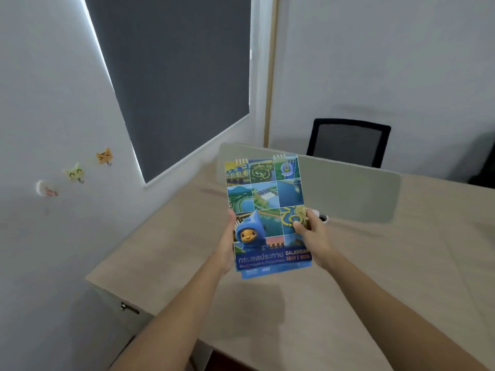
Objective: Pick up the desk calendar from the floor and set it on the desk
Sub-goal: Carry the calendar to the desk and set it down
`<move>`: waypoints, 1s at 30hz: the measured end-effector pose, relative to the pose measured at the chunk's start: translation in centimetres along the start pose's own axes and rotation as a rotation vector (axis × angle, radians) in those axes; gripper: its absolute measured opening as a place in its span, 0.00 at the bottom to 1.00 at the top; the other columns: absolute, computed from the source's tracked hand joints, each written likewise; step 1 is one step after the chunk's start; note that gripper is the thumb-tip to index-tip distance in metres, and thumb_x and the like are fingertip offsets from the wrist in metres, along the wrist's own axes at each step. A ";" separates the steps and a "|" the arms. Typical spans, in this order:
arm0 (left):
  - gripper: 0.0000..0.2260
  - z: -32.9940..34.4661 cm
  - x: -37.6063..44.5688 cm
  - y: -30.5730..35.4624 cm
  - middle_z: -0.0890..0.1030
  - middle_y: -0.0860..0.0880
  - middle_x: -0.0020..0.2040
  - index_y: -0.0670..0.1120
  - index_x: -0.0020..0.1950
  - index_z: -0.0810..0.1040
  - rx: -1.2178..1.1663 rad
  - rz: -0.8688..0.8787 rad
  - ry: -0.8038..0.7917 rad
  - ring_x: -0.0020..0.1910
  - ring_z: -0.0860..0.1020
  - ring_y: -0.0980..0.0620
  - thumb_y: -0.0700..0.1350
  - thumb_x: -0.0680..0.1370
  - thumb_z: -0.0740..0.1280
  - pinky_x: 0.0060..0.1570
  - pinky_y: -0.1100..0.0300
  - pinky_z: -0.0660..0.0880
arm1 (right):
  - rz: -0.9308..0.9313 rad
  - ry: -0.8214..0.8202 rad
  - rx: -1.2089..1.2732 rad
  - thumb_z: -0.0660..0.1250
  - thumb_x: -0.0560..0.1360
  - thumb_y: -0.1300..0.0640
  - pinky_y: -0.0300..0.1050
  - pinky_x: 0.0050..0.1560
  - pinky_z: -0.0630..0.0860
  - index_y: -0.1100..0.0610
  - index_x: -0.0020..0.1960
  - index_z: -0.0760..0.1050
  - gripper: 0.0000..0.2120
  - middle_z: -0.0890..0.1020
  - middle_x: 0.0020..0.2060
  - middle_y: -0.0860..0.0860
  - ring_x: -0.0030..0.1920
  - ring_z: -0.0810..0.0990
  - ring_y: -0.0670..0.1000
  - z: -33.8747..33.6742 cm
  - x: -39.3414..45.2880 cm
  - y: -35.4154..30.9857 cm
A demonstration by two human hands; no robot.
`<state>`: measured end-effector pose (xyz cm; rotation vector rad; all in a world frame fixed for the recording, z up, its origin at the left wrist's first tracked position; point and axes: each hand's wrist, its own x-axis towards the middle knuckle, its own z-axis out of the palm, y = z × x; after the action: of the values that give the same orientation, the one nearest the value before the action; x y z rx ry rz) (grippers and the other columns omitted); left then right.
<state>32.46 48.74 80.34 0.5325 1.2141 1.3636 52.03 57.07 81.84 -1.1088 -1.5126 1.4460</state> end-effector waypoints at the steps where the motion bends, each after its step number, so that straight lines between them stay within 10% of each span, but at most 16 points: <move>1: 0.19 0.9 0.7 -0.5 0.86 0.47 0.44 0.48 0.51 0.83 0.113 0.040 -0.005 0.46 0.83 0.47 0.60 0.77 0.61 0.48 0.61 0.79 | 0.004 0.073 -0.079 0.61 0.79 0.63 0.51 0.56 0.77 0.55 0.56 0.74 0.09 0.82 0.52 0.54 0.52 0.81 0.54 -0.7 0.0 0.9; 5: 0.14 2.4 3.8 -4.2 0.83 0.48 0.45 0.38 0.60 0.78 0.323 0.094 -0.051 0.42 0.81 0.54 0.37 0.75 0.70 0.38 0.71 0.78 | 0.050 0.283 -0.372 0.60 0.77 0.63 0.44 0.53 0.70 0.60 0.59 0.71 0.11 0.74 0.55 0.56 0.57 0.75 0.58 -2.7 -1.1 5.0; 10: 0.18 3.1 7.3 -8.2 0.81 0.43 0.52 0.37 0.59 0.77 0.520 0.009 -0.064 0.49 0.79 0.48 0.31 0.70 0.73 0.48 0.58 0.76 | 0.212 0.393 -0.375 0.59 0.74 0.71 0.43 0.36 0.69 0.57 0.56 0.63 0.15 0.81 0.44 0.52 0.47 0.80 0.58 -3.9 -2.5 9.2; 19: 0.22 2.3 9.6 -11.3 0.79 0.40 0.57 0.37 0.63 0.70 0.606 0.002 0.011 0.52 0.78 0.46 0.32 0.72 0.71 0.38 0.71 0.76 | 0.220 0.423 -0.499 0.58 0.74 0.71 0.43 0.43 0.69 0.62 0.61 0.68 0.16 0.79 0.56 0.60 0.49 0.75 0.56 -3.4 -1.5 11.8; 23: 0.27 2.0 7.7 -12.9 0.73 0.38 0.66 0.37 0.69 0.64 0.593 0.172 0.157 0.60 0.77 0.42 0.33 0.72 0.70 0.61 0.54 0.76 | 0.215 0.563 -0.342 0.57 0.78 0.68 0.40 0.46 0.77 0.59 0.63 0.70 0.15 0.80 0.53 0.51 0.57 0.80 0.55 -2.2 -3.6 12.8; 30: 0.34 0.6 5.0 -14.7 0.69 0.44 0.71 0.43 0.75 0.62 0.720 0.232 0.091 0.70 0.70 0.48 0.34 0.72 0.71 0.71 0.55 0.67 | 0.167 0.606 -0.381 0.59 0.77 0.67 0.44 0.54 0.75 0.59 0.66 0.74 0.18 0.83 0.57 0.56 0.58 0.81 0.55 -1.0 -5.8 13.1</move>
<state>38.36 50.42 66.08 1.1512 1.7637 1.1162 56.06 51.79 69.16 -1.7477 -1.2905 0.8090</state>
